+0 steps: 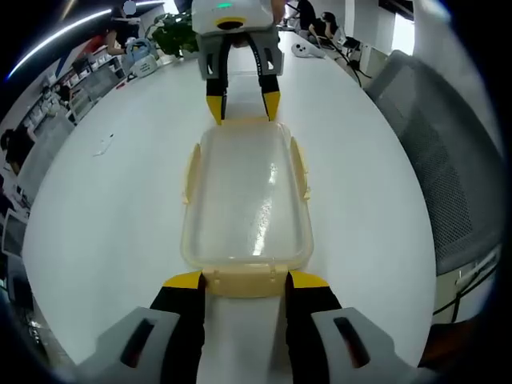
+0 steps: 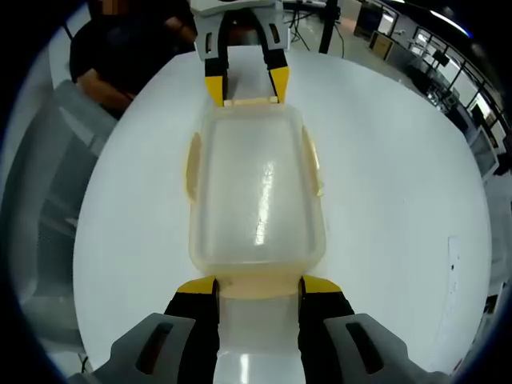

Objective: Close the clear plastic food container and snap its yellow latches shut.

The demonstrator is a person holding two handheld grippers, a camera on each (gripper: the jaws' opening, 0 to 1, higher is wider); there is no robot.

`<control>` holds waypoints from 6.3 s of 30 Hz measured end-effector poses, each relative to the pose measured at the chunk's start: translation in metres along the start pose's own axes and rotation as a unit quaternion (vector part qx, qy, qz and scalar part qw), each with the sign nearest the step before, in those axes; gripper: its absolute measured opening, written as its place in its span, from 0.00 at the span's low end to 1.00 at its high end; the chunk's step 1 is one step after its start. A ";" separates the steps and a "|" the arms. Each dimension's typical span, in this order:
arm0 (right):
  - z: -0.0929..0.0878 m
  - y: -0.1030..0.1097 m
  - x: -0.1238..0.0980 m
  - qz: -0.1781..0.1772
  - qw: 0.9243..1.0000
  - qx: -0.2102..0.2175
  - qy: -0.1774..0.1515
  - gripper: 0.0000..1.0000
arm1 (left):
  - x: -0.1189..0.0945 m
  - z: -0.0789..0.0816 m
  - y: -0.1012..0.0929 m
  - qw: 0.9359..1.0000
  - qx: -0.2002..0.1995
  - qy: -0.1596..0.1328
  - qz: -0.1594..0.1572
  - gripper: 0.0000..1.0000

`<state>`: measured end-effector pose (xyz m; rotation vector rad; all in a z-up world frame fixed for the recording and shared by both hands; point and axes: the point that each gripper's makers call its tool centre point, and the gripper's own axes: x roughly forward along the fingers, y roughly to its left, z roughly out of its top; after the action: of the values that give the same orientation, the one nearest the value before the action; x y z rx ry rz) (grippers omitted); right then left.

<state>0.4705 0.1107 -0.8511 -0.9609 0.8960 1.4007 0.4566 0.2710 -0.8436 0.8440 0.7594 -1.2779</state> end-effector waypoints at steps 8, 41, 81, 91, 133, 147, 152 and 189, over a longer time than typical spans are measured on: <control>0.004 0.001 -0.010 -0.006 1.000 0.001 -0.005 0.37 | -0.010 0.007 0.000 1.000 0.007 0.004 0.003 0.39; 0.003 0.015 -0.073 -0.042 0.999 0.002 -0.017 0.37 | -0.043 0.053 -0.005 0.999 0.037 0.005 0.027 0.39; -0.044 0.028 -0.114 -0.061 0.998 0.010 -0.017 0.37 | -0.035 0.116 -0.011 0.997 0.063 0.003 0.032 0.39; -0.058 0.028 -0.123 -0.066 0.998 0.016 -0.019 0.37 | -0.030 0.132 -0.009 0.997 0.071 0.002 0.031 0.39; -0.129 0.027 -0.154 -0.082 0.996 0.040 -0.013 0.37 | 0.010 0.200 -0.003 0.995 0.096 -0.005 0.024 0.39; -0.152 0.023 -0.158 -0.083 0.995 0.045 -0.016 0.37 | 0.023 0.217 0.001 0.995 0.097 -0.008 0.022 0.40; -0.160 0.022 -0.158 -0.083 0.995 0.047 -0.016 0.37 | 0.030 0.223 0.002 0.995 0.098 -0.010 0.021 0.40; -0.200 0.021 -0.153 -0.069 0.995 0.069 -0.013 0.38 | 0.060 0.247 0.003 0.995 0.100 -0.012 0.004 0.40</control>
<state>0.4609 -0.1323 -0.7835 -0.8812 0.8776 1.2162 0.4733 0.0280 -0.7721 0.9887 0.6159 -1.3707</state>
